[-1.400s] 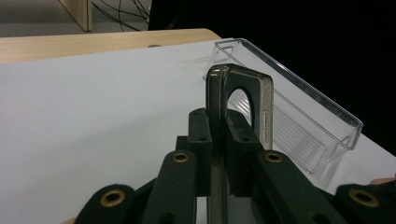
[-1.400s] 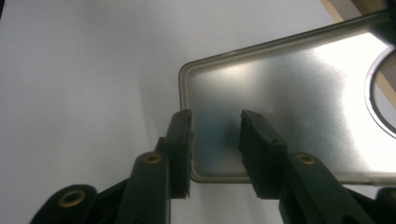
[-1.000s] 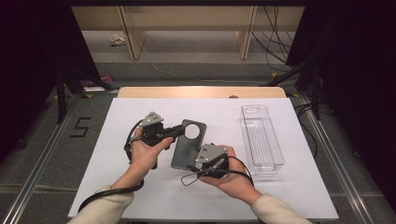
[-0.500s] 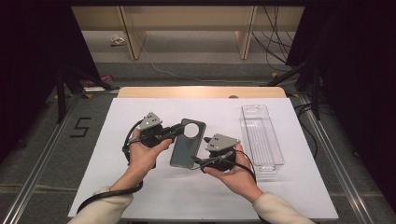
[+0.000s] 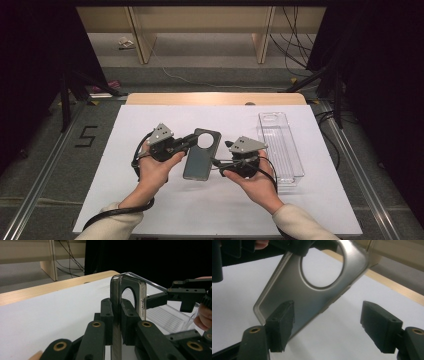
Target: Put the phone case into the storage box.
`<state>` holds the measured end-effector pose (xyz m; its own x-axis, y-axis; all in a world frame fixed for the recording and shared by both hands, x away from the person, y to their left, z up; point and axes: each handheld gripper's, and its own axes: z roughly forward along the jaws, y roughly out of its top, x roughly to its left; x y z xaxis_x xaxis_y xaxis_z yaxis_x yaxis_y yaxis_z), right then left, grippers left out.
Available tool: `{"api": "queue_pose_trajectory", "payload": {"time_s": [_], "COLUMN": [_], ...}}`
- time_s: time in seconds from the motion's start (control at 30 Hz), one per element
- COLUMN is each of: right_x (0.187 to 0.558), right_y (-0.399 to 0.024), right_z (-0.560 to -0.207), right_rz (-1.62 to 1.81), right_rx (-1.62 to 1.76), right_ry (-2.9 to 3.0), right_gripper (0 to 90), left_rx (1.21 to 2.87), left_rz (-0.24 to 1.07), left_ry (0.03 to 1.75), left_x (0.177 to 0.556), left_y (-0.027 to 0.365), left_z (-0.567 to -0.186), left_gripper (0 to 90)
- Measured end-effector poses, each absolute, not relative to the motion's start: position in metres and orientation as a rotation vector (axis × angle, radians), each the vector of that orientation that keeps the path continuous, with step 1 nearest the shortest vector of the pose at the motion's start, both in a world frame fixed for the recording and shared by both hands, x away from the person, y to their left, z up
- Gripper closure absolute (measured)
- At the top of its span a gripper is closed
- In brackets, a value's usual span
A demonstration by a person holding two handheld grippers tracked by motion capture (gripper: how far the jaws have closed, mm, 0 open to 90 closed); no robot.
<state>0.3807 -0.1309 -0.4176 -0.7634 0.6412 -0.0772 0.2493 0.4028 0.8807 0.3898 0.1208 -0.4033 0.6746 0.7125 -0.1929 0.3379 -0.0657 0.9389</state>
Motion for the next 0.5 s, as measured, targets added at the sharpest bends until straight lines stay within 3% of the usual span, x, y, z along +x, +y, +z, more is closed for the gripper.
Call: {"api": "queue_pose_trajectory", "payload": {"time_s": [0.5], "right_x": [0.3881], "right_y": [-0.1402], "right_z": [-0.4111], "right_rz": [1.375], "right_rx": [0.850], "right_ry": [2.173], "right_gripper": [45.2], "left_rx": [1.666], "left_rz": [0.385], "left_ry": [0.853], "left_x": [0.3852], "left_y": [0.1128], "left_z": [-0.4064], "left_gripper": [81.8]}}
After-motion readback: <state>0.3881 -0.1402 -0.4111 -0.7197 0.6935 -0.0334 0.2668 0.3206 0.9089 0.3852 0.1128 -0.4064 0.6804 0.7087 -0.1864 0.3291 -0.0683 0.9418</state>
